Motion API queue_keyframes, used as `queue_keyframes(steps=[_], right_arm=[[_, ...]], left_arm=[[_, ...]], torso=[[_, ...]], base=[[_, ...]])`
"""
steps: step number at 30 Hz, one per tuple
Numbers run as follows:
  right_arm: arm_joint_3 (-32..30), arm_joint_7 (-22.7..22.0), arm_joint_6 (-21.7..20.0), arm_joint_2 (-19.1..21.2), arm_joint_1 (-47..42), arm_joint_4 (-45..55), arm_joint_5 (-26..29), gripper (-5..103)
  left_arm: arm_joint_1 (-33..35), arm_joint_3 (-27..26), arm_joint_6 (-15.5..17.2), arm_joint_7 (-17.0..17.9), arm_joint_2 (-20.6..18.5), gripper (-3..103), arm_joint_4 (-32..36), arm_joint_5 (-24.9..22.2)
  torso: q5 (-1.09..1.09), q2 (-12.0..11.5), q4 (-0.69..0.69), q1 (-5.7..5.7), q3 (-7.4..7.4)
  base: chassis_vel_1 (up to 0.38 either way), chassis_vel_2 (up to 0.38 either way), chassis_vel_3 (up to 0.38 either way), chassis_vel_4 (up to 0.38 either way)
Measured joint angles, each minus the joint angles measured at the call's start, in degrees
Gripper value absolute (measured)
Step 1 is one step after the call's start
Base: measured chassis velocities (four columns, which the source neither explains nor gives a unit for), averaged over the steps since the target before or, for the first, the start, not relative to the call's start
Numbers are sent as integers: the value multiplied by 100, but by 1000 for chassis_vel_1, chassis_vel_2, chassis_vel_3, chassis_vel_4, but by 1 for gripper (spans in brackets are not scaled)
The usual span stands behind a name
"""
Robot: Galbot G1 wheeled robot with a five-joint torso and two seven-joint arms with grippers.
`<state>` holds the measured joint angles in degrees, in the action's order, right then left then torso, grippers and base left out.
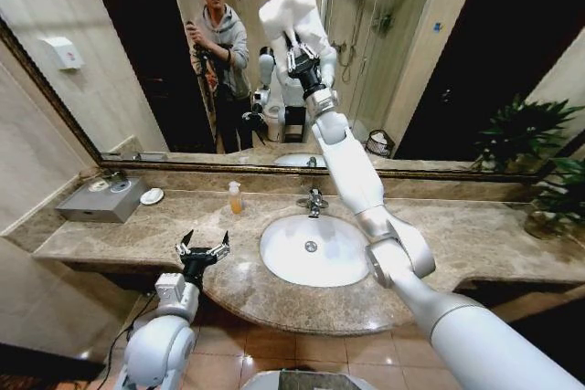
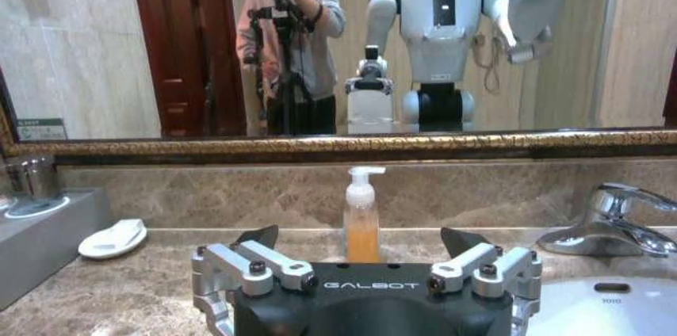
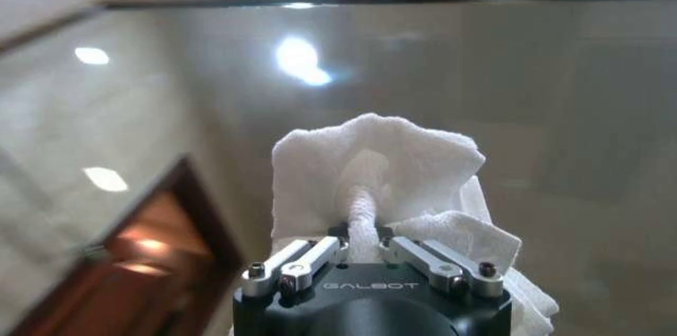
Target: Pick up the towel from the sink counter and wipe the mirror surface.
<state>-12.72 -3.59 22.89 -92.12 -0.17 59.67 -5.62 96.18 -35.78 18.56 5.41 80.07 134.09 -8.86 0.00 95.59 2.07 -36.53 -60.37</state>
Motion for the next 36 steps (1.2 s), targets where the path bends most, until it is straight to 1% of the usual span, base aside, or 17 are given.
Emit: queue_keyframes(steps=[1, 3, 6, 9, 14, 17, 19, 21, 23, 25, 27, 28, 29, 30, 32, 33, 36], right_arm=[[-107, -97, -127, 95, -15, 131, 61, 9], [-222, -213, -249, 240, -39, 268, 140, 9], [-649, -476, -590, 804, -188, 687, 356, 9], [-669, -481, -641, 936, -257, 767, 447, 9], [-464, -298, -615, 639, -312, 789, 456, 9], [-246, 18, -376, 190, -225, 652, 374, 9], [-148, 169, -226, 60, -181, 599, 343, 9], [-102, 238, -161, 27, -164, 578, 331, 9], [124, 413, 13, -19, -126, 597, 379, 9], [175, 416, 5, -19, -115, 673, 474, 9], [232, 365, -173, 37, -45, 929, 835, 9], [232, 365, -173, 37, -45, 929, 835, 9], [240, 319, -272, 182, -14, 1042, 1001, 9], [239, 292, -330, 291, -1, 1104, 1101, 9], [218, 216, -529, 791, 4, 1353, 1505, 9], [218, 216, -529, 791, 4, 1353, 1505, 9], [169, 74, -796, 1348, -188, 1785, 1857, 9]], left_arm=[[0, 0, 0, 0, 1, 100, 0, 0], [1, -1, 0, 1, 1, 100, 0, 0], [1, -1, 0, 1, 0, 100, 0, 0], [0, 0, 0, 0, 0, 100, 0, 0], [1, 0, 0, 0, 0, 100, 0, 0], [0, 0, 0, 0, 1, 100, 0, 0], [0, -1, 0, 0, 0, 100, 0, 0], [0, 0, 0, 1, 0, 100, 0, 0], [1, -1, 0, 1, 0, 100, 0, 0], [0, -1, 0, 0, 0, 100, 0, 0], [0, 0, 0, 0, 0, 100, 0, 0], [0, 0, 0, 0, 0, 100, 0, 0], [1, 0, 0, 1, 1, 100, 0, 0], [1, -1, 0, 1, 0, 100, 0, 0], [1, 0, 0, 1, 0, 100, 0, 0], [1, 0, 0, 1, 0, 100, 0, 0], [1, -1, 0, 1, 1, 100, 0, 0]], torso=[[-1, 0, 4, 0, 0], [0, 0, 2, 0, 1], [5, 0, -11, 0, 1], [5, 0, -11, 1, 1], [1, 0, 1, 0, 0], [-2, 0, 5, 0, 0], [-3, 0, 7, 0, 0], [-4, 0, 8, 0, 1], [-4, 0, 0, 1, 0], [-3, 0, -4, 1, 0], [-2, 0, 0, 2, 1], [-2, 0, 0, 2, 1], [-3, 0, 5, 2, 1], [-3, 0, 2, 2, 1], [3, 0, -5, 1, 0], [3, 0, -5, 1, 0], [4, 0, -5, 1, 0]], base=[[0, 0, 0, 0], [0, 0, 0, 0], [0, 0, 0, 0], [0, 0, 0, 0], [0, 0, 0, 0], [0, 0, 0, 0], [0, 0, 0, 0], [0, 0, 0, 0], [0, 0, 0, 0], [0, 0, 0, 0], [0, 0, 0, 0], [0, 0, 0, 0], [0, 0, 0, 0], [0, 0, 0, 0], [0, 0, 0, 0], [0, 0, 0, 0], [0, 0, 0, 0]])
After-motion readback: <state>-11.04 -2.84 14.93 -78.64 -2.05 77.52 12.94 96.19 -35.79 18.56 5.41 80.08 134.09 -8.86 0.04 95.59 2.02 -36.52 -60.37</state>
